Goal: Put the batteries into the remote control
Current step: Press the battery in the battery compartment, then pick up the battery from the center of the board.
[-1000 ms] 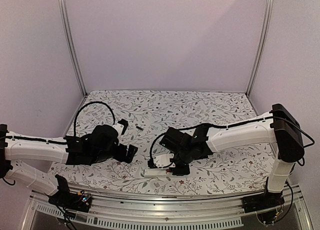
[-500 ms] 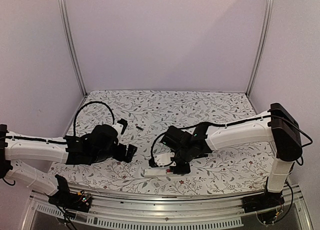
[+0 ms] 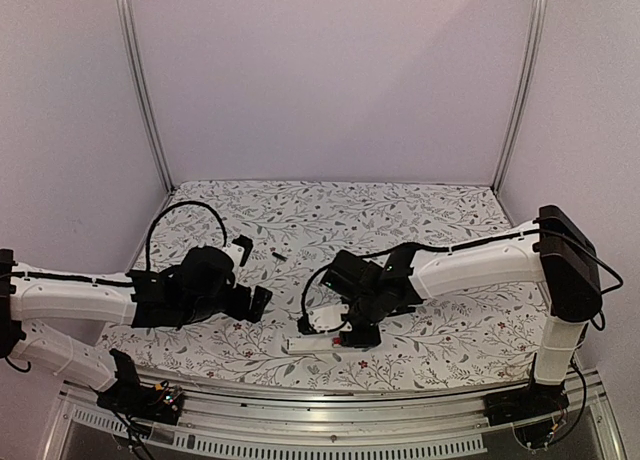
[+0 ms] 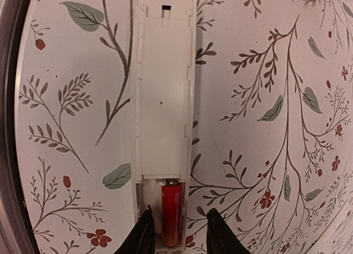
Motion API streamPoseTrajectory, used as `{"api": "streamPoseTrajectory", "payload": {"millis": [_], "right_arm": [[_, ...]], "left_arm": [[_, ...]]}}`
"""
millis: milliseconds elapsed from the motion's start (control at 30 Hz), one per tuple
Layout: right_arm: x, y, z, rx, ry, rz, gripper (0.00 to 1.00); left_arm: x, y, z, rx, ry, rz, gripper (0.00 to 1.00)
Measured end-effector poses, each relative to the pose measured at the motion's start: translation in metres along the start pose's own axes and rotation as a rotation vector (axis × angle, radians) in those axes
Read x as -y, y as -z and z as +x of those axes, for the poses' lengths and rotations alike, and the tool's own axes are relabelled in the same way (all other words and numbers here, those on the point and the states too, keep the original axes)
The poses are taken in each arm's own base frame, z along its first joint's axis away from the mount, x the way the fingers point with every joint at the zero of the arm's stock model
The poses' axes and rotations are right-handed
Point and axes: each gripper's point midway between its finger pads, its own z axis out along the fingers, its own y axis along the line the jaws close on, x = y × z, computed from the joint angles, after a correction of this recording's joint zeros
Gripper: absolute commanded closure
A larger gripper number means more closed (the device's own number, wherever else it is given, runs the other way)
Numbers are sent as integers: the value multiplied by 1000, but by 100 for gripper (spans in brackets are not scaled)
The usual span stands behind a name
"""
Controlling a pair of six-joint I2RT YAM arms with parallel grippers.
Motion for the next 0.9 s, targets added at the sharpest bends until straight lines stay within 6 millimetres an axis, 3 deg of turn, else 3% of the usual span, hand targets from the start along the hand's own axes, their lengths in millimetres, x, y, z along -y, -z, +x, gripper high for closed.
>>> {"api": "streamPoseTrajectory", "payload": {"millis": [167, 333, 467, 567, 733, 900], "right_arm": [[5, 6, -8, 19, 4, 10, 56], [18, 26, -18, 64, -1, 47, 41], [43, 56, -30, 147, -48, 116, 38], [68, 83, -42, 241, -132, 187, 37], [110, 110, -46, 373, -334, 257, 35], [129, 114, -23, 434, -479, 267, 34]], "left_arm": [[-16, -4, -11, 12, 42, -37, 0], [-41, -16, -58, 93, 172, -91, 0], [-52, -38, -90, 130, 252, -122, 1], [-52, -68, -104, 115, 246, -122, 2], [-34, -117, -109, 10, -24, -72, 3], [-12, -144, -101, -116, -426, 40, 1]]}}
